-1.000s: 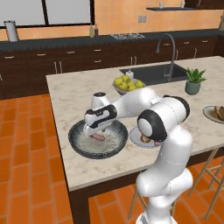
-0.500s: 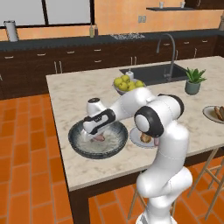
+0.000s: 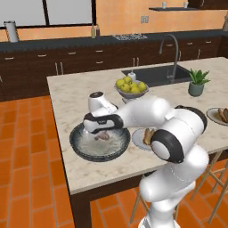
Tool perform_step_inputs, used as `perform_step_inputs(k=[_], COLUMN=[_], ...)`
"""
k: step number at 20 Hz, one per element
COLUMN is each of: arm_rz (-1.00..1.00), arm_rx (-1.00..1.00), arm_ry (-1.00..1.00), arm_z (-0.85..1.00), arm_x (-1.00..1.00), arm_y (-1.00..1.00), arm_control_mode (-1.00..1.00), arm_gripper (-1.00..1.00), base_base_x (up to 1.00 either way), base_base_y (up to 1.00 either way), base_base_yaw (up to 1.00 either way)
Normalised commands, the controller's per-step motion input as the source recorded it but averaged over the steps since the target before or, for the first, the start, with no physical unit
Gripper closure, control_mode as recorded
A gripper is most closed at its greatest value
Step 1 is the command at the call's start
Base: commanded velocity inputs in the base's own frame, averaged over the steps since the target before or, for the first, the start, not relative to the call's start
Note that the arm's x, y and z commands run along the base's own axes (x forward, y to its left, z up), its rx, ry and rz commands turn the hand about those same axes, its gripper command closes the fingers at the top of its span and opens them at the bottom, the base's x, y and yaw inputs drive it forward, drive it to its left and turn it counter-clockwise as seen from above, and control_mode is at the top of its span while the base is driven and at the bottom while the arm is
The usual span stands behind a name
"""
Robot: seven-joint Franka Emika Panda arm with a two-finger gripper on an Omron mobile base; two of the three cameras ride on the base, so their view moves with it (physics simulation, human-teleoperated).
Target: Place one bun and one sausage from the bowl on each plate.
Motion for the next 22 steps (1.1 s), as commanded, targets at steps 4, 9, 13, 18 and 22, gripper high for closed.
perform_step_inputs(k=[4,9,13,18,22], arm_rz=[0.00,0.00,0.00,0.00,0.00], arm_rx=[0.04,0.09,0.06,0.00,0.00], arm_ry=[-0.12,-0.05,-0.02,0.06,0.00], arm_z=[1.00,1.00,0.44,-0.05,0.00], arm_x=[-0.60,-0.53,-0.32,0.00,0.00], arm_y=[-0.35,-0.46,-0.40,0.00,0.00], arm_control_mode=[-1.00,-1.00,-1.00,1.00,1.00], arm_gripper=[1.00,1.00,1.00,1.00,1.00], base_base_x=[0.00,0.00,0.00,-0.47,-0.70], base_base_y=[0.00,0.00,0.00,-0.25,-0.84], base_base_yaw=[0.00,0.00,0.00,-0.10,-0.46])
